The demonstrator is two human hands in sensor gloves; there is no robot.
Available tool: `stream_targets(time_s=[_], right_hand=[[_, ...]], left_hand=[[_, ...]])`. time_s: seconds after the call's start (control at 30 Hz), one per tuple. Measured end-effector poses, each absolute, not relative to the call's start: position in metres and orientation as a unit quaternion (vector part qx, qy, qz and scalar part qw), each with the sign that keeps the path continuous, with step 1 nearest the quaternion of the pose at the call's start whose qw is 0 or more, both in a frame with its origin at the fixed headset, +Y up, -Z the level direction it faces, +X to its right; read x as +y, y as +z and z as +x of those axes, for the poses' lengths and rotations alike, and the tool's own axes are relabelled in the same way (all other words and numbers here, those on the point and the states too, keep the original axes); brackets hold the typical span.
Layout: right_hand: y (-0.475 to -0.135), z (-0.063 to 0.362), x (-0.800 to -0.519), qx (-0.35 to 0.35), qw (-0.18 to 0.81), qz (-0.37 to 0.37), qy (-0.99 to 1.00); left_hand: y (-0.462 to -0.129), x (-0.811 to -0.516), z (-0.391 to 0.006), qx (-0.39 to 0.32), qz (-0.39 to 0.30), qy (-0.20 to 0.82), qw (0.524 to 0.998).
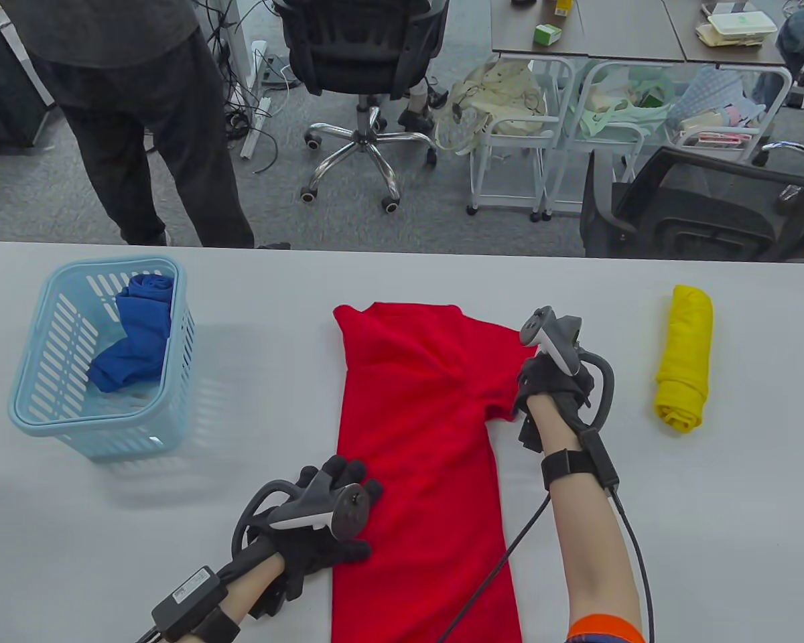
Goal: Roll t-shirt into tight roll
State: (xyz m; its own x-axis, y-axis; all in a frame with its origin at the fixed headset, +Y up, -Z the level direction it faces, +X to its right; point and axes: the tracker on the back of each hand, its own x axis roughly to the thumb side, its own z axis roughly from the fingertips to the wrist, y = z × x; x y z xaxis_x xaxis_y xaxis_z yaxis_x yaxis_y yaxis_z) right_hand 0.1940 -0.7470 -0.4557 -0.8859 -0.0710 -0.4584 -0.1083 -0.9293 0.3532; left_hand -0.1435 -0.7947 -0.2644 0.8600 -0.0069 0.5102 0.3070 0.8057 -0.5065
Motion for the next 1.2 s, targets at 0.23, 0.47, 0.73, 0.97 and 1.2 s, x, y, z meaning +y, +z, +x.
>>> stream_targets(time_s=[0.23, 0.47, 0.73, 0.97, 1.2], right_hand=[[-0.454, 0.101, -0.724, 0.207, 0.076, 0.048, 0.974], [-0.473, 0.036, -0.758, 0.296, 0.046, 0.104, 0.948], [-0.501, 0.065, -0.772, 0.306, 0.057, -0.008, 0.95], [-0.473, 0.087, -0.747, 0.237, 0.049, -0.005, 0.97], [-0.445, 0.13, -0.769, 0.299, -0.039, -0.059, 0.952]], left_hand=[[-0.274, -0.781, -0.14, -0.223, -0.237, -0.105, 0.94], [-0.276, -0.793, -0.149, -0.21, -0.289, -0.101, 0.928], [-0.265, -0.796, -0.149, -0.205, -0.314, -0.117, 0.92], [-0.277, -0.798, -0.155, -0.201, -0.32, -0.106, 0.92], [-0.28, -0.798, -0.159, -0.197, -0.324, -0.096, 0.92]])
